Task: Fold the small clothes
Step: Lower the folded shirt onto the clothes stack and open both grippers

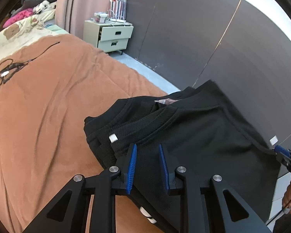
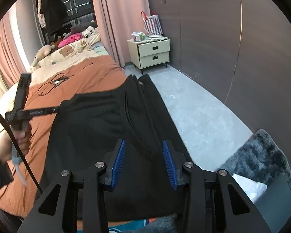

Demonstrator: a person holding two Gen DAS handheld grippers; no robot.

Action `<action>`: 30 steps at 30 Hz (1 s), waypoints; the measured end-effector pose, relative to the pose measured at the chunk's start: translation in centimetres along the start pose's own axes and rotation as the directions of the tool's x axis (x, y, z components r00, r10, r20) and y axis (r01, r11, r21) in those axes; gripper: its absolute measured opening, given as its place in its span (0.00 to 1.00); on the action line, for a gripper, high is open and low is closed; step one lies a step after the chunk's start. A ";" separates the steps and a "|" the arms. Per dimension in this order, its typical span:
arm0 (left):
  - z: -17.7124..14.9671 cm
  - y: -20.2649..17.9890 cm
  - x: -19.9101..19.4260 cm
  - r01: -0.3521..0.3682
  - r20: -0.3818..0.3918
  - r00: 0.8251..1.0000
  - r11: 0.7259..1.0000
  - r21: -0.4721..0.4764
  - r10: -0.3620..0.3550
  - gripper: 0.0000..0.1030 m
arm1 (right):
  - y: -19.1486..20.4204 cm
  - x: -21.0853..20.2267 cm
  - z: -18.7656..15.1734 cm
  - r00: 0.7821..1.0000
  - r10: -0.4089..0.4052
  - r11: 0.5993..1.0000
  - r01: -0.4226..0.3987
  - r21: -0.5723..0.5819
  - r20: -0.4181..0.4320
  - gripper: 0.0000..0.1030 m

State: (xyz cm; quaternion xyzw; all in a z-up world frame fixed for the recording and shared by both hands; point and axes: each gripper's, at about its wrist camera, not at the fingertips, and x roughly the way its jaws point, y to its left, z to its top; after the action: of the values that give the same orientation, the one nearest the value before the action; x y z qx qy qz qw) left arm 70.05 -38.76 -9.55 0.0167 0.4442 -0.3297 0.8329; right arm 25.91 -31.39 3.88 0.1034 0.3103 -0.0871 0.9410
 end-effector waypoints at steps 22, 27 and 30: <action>-1.6 0.4 -5.5 -0.044 -0.007 0.999 0.998 -0.050 0.044 0.43 | -1.0 -3.0 -1.1 0.992 -0.128 0.988 0.128 0.081 -0.005 0.36; -2.5 -0.6 -9.0 -0.048 0.024 0.999 0.998 -0.043 0.049 0.62 | -0.7 -4.9 -1.8 0.995 -0.096 0.989 0.097 0.112 -0.008 0.37; -3.0 -1.1 -11.2 -0.052 0.043 0.998 0.998 -0.037 0.054 0.80 | -0.1 -6.1 -2.0 0.995 -0.098 0.990 0.097 0.104 -0.002 0.56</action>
State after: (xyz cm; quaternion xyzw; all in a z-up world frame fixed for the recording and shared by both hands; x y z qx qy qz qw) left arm 62.90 -32.70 -2.65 0.0062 0.4310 -0.2996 0.8511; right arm 19.94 -30.41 6.00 0.1370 0.3085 -0.1491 0.9294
